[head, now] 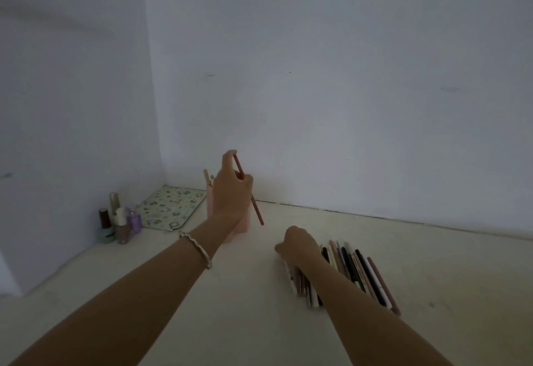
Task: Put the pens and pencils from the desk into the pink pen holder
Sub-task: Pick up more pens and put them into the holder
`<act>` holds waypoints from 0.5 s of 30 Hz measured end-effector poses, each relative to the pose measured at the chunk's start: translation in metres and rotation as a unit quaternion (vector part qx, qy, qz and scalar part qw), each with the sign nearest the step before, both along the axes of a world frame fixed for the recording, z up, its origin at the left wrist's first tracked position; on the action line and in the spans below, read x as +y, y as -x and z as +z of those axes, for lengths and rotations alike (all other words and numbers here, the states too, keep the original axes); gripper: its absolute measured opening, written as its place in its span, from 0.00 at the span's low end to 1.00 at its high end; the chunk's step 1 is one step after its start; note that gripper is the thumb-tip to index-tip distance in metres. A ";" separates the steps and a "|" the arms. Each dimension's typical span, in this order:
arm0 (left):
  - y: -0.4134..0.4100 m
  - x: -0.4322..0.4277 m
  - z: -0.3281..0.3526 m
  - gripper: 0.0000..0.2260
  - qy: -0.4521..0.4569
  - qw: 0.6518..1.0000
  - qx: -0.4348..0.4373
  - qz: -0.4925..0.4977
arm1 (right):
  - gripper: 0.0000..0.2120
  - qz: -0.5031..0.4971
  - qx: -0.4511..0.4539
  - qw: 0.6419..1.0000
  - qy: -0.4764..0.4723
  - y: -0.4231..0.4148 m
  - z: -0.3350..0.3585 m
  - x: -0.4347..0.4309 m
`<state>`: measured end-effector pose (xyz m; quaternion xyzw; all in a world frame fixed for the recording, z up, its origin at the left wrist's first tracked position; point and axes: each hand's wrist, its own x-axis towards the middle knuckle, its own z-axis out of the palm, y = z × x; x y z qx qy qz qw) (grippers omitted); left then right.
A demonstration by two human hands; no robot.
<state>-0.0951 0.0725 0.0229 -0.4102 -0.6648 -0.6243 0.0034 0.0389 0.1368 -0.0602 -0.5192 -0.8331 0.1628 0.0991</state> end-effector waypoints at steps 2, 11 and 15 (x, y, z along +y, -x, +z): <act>0.014 -0.003 0.015 0.23 -0.056 0.998 0.016 0.038 | 0.12 0.000 0.096 0.995 0.015 0.004 0.015 0.007; 0.081 0.005 0.035 0.23 -0.076 0.981 0.139 0.114 | 0.15 0.048 0.408 0.902 -0.130 0.033 0.088 0.021; 0.093 0.013 0.006 0.20 0.038 0.977 0.199 0.073 | 0.20 0.072 0.444 0.881 -0.147 0.048 0.091 0.019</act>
